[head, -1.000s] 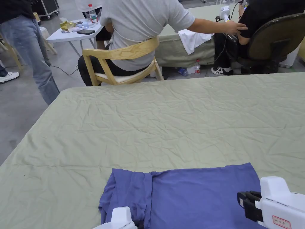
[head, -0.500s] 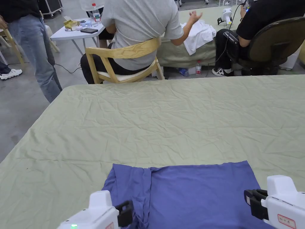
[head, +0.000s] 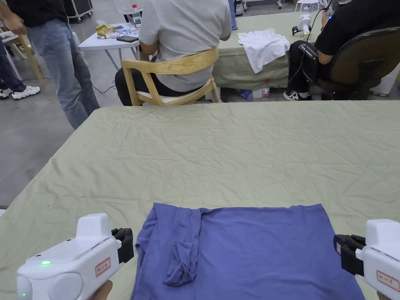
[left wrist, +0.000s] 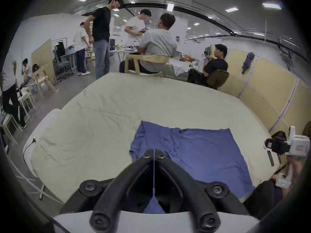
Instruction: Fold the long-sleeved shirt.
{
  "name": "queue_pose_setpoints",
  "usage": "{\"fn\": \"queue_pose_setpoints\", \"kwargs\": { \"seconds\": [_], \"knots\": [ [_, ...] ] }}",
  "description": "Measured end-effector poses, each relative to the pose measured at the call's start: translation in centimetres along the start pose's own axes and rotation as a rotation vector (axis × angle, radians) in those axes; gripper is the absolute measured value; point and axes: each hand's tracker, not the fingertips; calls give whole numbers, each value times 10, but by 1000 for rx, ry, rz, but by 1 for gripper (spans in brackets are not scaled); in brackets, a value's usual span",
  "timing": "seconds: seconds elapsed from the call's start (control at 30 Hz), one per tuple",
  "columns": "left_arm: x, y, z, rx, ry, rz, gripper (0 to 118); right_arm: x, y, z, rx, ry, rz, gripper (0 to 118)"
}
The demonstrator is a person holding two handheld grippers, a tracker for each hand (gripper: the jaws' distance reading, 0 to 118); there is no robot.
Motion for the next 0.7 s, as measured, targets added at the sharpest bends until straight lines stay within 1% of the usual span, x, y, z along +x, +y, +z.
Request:
{"fn": "queue_pose_setpoints", "kwargs": {
  "seconds": [0.1,0.2,0.27,0.3,0.37,0.47,0.5,0.53,0.57,0.6,0.63,0.7],
  "knots": [
    [0,7,-3,-24,-15,-12,0,1,-1,1,-1,-5,-3,0],
    [-4,16,-22,-96,-61,-30,0,2,0,-1,-9,-9,-2,0],
    [-8,25,-42,-175,-108,-36,0,3,1,-5,-18,-12,-1,0],
    [-6,29,-53,-199,-81,-67,0,4,1,-8,-25,-11,-1,0],
    [-6,35,-72,-232,-97,-113,0,5,2,-15,-37,-15,0,0],
    [-5,42,-101,-238,-111,-84,1,6,2,-28,-63,-21,-1,0],
    [-5,45,-114,-238,-101,-83,10,6,2,-33,-76,-22,-3,0],
    [-3,47,-125,-222,-36,-81,19,7,2,-39,-89,-22,-2,0],
    [-3,48,-137,-231,-9,-90,28,7,2,-45,-101,-23,0,0],
    [-3,51,-154,-256,-21,-102,45,8,1,-51,-118,-25,0,0],
    [-4,53,-168,-267,-28,-106,53,9,1,-57,-131,-27,4,1],
    [-7,56,-195,-292,-57,-104,58,11,0,-69,-157,-34,7,0]
  ]
}}
